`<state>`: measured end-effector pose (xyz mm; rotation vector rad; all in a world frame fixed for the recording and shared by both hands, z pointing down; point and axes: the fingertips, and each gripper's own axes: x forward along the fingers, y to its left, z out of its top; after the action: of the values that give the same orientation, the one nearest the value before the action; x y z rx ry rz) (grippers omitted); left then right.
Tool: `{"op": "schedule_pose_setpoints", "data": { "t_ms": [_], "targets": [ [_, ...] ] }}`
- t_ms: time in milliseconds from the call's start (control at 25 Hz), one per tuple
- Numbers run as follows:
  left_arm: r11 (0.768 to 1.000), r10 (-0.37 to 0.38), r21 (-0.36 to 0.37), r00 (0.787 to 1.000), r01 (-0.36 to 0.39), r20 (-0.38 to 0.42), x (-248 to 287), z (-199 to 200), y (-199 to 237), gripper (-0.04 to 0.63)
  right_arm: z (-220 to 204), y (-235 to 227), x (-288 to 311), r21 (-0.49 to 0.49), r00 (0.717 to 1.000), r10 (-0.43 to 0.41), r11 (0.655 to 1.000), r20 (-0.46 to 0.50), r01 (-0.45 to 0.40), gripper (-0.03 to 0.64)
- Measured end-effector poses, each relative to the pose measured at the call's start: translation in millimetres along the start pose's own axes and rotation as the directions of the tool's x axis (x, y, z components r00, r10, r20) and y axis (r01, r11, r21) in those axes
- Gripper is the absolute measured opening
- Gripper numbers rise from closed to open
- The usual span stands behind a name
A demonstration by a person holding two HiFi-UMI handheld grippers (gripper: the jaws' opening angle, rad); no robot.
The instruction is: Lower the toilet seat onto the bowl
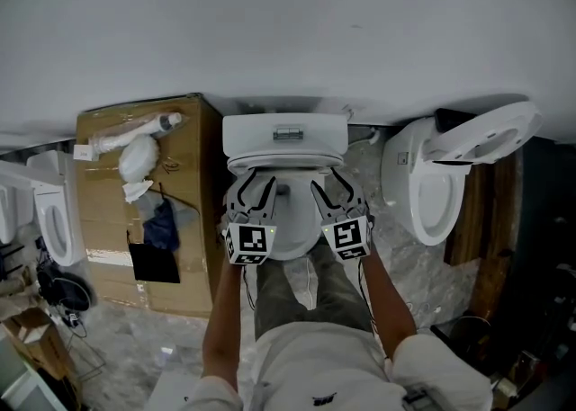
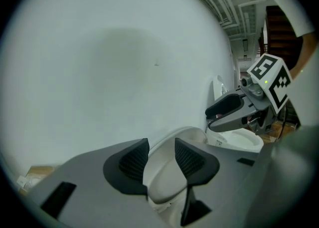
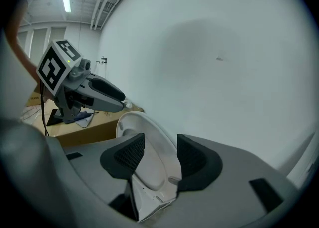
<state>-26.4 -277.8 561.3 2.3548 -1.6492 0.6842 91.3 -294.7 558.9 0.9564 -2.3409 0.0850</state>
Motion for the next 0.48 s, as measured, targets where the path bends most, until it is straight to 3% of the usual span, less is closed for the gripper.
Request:
{"op": "schedule_pose_setpoints", "data": {
  "t_ms": [480],
  "targets": [
    [0.999,0.0,0.036,0.999,0.002,-0.05,29,-22,9,0.21,-18,-6,34,-0.067,0.999,-0.011,0.998,-0.041,0.008,0.209]
  ]
}}
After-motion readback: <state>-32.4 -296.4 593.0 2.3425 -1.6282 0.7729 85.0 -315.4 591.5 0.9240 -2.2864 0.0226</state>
